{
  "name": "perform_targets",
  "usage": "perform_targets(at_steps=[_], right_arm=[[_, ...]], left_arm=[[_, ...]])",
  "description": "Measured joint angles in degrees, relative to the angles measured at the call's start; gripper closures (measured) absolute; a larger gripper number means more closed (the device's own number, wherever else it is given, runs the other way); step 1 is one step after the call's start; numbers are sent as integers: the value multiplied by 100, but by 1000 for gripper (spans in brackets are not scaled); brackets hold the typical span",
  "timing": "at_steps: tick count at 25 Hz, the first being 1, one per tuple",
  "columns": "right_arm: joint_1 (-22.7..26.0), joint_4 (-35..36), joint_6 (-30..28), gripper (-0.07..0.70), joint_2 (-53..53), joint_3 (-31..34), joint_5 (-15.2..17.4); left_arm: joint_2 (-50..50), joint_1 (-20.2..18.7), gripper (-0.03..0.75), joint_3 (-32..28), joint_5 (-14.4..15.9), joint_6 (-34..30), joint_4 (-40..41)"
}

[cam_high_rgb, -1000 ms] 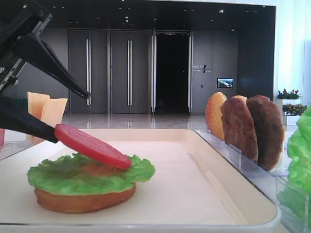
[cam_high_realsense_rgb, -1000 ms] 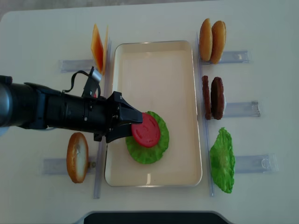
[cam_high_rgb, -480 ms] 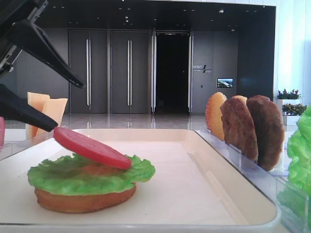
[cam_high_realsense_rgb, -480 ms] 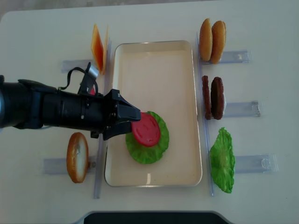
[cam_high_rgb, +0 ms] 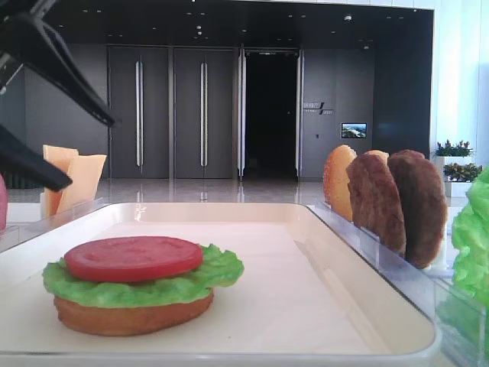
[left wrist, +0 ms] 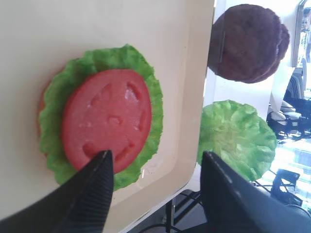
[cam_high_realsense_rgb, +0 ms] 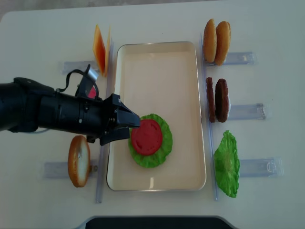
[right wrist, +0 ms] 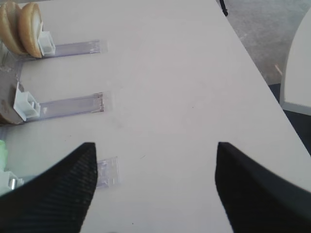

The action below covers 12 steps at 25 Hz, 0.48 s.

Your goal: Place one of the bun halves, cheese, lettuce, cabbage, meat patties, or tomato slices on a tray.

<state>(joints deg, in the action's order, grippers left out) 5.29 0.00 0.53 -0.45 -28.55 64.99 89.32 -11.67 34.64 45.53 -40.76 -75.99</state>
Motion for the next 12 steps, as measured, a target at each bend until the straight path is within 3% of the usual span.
perform_targets(at_steps=[7,12], right_arm=[[0,0,0,118,0,0,0],[0,0,0,118,0,0,0]], left_arm=[[-961,0,280,686,65,1288,1268],[-1367,0,280,1477,437,2560,2828]])
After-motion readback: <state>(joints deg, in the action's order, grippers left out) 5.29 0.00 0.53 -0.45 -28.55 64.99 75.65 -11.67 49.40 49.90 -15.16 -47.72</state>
